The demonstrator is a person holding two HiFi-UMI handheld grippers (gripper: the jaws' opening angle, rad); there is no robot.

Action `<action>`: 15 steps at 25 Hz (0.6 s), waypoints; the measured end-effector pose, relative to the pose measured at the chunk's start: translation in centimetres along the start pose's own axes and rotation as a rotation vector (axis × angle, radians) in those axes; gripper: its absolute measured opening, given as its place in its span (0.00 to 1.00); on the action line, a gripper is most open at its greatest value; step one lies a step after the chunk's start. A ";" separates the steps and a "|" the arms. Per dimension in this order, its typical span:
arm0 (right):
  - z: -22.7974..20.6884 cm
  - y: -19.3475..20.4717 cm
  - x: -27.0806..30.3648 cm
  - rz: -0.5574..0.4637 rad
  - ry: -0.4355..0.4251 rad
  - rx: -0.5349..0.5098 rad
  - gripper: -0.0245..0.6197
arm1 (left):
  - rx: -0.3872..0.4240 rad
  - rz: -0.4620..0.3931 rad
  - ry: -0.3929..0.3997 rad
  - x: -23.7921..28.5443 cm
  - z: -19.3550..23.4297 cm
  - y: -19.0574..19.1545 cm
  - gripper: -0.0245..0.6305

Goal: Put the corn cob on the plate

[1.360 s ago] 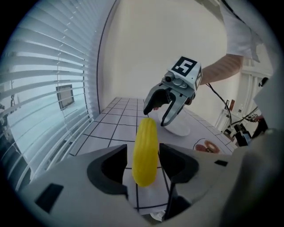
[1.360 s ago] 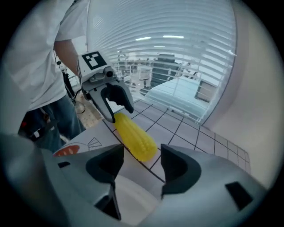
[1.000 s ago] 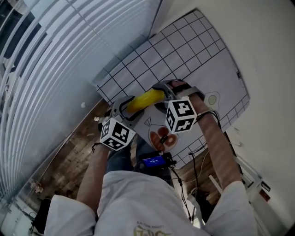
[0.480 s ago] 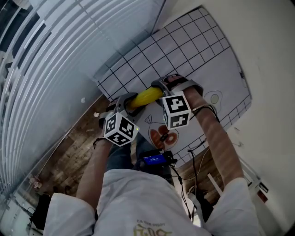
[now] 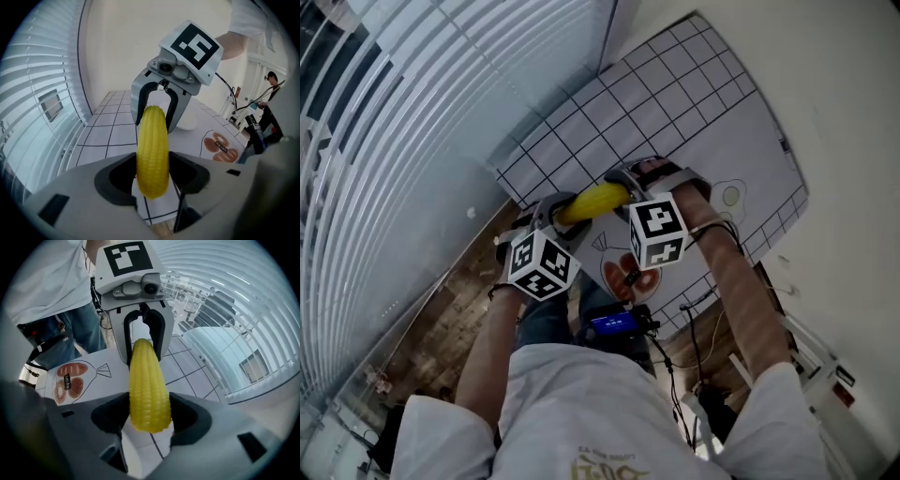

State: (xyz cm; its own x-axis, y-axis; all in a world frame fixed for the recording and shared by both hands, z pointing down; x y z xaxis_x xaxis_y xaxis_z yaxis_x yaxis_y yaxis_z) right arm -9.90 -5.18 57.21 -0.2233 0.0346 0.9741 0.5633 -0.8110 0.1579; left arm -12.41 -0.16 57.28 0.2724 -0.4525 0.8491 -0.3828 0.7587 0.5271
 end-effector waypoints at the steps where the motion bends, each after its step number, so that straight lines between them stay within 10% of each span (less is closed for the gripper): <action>1: 0.0 0.0 -0.4 0.000 0.007 0.001 0.45 | 0.005 -0.002 -0.003 -0.3 0.0 -0.2 0.38; 15: -2.1 -1.6 -7.0 -0.019 0.123 0.033 0.45 | 0.107 -0.026 -0.074 -6.6 1.0 -3.7 0.38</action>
State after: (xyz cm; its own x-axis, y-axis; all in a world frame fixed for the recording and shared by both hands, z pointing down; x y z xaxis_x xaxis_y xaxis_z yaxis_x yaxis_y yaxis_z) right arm -10.97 -5.35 49.80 -0.3292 -0.0235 0.9440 0.5830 -0.7915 0.1836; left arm -13.70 -0.43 49.79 0.2193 -0.5078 0.8331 -0.4697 0.6935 0.5464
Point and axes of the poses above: the fingertips, and each gripper's own axes: x forward along the fingers, z to its left, y out of its underside, the point moved 2 cm from there along -x, backward along the fingers, and after that the axes turned 9 degrees about z, right-handed, at the moved point
